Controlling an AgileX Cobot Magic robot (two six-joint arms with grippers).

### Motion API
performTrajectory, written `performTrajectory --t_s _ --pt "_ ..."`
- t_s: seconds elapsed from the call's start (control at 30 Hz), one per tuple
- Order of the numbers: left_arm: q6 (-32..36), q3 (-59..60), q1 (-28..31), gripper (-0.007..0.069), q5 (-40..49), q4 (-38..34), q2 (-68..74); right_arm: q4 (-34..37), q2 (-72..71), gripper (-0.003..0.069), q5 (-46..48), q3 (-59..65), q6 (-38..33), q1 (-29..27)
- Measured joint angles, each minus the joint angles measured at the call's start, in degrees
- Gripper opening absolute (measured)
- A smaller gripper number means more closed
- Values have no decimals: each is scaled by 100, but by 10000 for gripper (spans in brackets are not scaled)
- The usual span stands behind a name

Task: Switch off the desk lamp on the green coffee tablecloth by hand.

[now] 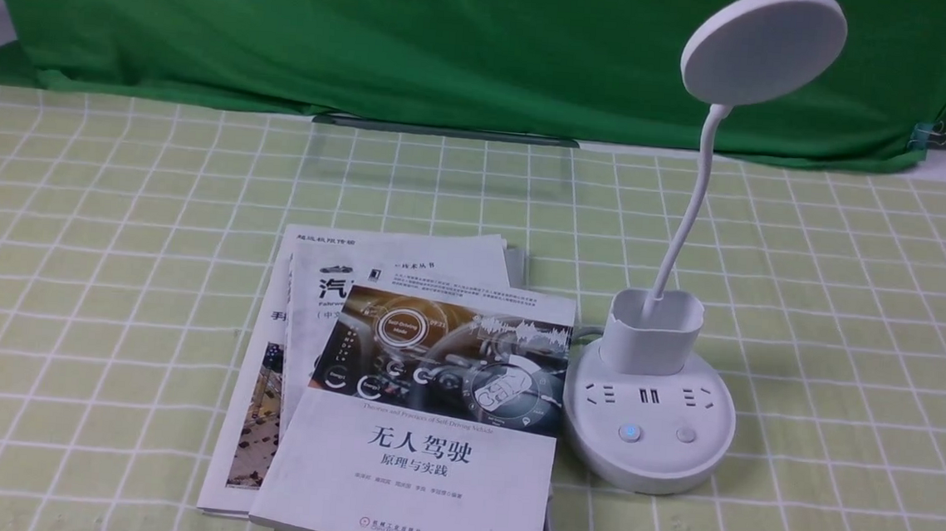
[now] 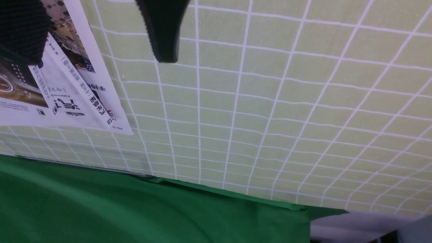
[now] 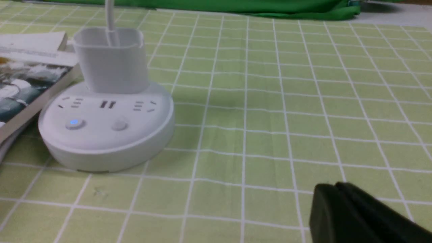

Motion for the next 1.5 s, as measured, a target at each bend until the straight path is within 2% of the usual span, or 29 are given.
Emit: performTrajectory --t_s 0.47,1.5 --pt "0 0 0 410 0 0 0 0 0 49 13 0 11 0" --pt "0 0 0 410 0 0 0 0 0 117 15 0 4 0"
